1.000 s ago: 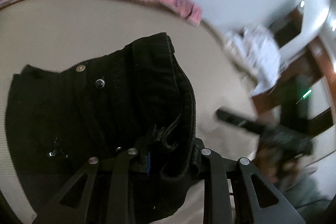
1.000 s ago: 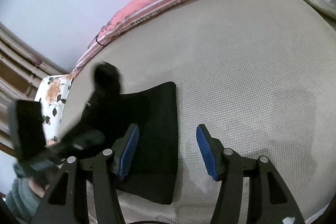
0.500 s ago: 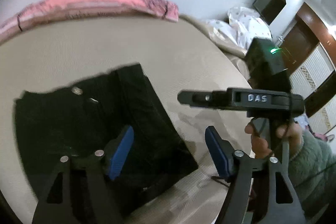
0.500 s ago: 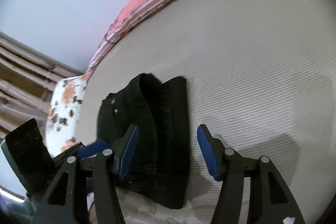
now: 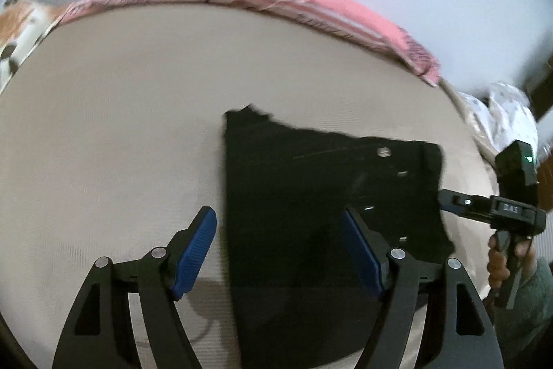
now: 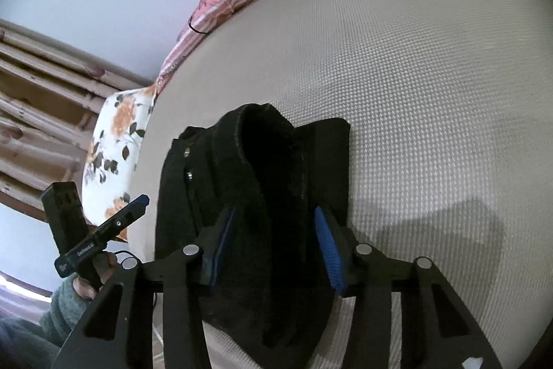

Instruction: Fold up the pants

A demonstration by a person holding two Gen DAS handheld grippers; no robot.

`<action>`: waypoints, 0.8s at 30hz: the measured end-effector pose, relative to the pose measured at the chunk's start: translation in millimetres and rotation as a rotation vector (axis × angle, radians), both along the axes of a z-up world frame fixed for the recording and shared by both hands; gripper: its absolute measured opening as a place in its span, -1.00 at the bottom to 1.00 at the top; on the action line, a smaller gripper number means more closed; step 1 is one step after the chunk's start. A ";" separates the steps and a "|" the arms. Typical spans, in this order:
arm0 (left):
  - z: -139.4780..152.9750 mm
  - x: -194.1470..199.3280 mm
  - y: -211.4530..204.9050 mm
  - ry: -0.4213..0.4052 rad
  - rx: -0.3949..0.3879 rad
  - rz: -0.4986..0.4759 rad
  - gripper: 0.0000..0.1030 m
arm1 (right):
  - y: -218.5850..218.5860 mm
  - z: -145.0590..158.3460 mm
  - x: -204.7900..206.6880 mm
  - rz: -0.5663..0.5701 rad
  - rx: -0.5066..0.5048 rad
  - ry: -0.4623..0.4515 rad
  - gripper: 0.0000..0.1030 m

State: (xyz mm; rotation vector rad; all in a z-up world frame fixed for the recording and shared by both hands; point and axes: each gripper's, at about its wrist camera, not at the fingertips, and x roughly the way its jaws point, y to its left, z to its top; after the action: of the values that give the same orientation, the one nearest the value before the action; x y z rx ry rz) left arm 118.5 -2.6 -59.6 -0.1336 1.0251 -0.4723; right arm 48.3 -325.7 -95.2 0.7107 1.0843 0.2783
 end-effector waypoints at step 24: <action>-33.0 -0.9 8.3 0.017 0.018 0.068 0.45 | 15.6 28.7 -6.5 -0.051 0.107 -0.115 -0.82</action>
State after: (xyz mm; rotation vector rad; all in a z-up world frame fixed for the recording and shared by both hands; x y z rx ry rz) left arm 117.6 5.7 -92.6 -0.1564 1.0378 -0.4001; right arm 41.8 -310.1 -66.6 0.8066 0.9465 0.3315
